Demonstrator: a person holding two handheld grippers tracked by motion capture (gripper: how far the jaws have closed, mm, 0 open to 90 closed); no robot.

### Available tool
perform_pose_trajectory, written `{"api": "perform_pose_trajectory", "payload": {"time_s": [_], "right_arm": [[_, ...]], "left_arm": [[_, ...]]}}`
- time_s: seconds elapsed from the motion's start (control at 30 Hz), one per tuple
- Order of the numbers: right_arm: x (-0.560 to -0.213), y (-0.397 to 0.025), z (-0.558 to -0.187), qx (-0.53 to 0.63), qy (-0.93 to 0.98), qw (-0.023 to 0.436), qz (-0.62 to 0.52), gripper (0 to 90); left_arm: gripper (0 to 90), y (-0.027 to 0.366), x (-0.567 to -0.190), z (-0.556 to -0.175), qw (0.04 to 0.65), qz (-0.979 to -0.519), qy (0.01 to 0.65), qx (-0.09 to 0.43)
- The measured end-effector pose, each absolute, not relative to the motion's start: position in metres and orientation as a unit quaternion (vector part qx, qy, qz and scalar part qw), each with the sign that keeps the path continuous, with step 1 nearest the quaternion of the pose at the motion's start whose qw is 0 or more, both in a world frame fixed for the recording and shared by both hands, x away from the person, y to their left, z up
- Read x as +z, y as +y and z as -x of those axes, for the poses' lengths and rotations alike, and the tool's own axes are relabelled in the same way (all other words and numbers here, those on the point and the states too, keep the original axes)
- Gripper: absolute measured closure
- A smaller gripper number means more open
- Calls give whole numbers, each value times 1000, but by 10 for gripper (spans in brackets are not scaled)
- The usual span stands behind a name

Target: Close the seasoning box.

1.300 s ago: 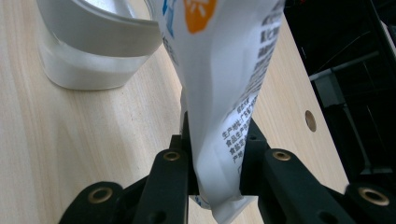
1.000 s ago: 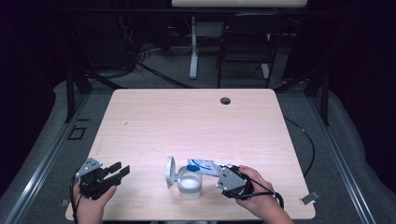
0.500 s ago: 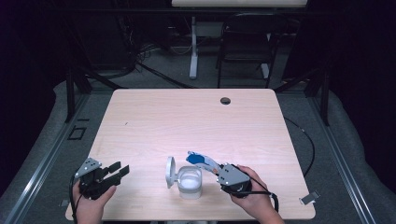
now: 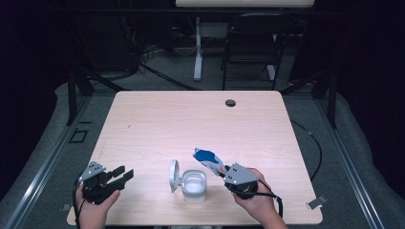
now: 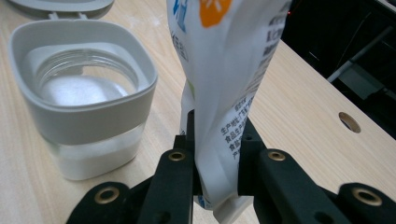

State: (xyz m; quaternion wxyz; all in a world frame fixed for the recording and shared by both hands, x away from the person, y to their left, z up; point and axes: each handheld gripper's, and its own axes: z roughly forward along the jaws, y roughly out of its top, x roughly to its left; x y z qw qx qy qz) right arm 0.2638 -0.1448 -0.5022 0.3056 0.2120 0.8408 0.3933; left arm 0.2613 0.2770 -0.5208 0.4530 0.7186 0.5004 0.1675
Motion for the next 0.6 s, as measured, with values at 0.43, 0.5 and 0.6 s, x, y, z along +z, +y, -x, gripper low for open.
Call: {"api": "perform_pose_trajectory", "payload": {"time_s": [0.43, 0.5, 0.6], "right_arm": [[-505, -169, -271, 418, 816, 303, -260, 804], [-505, -174, -271, 420, 811, 305, -269, 804], [-505, -181, -271, 424, 805, 306, -281, 804]], "left_arm": [[563, 276, -524, -261, 448, -722, 500, 165], [563, 276, -524, -261, 448, -722, 500, 165], [563, 277, -524, -261, 448, -721, 501, 166]]}}
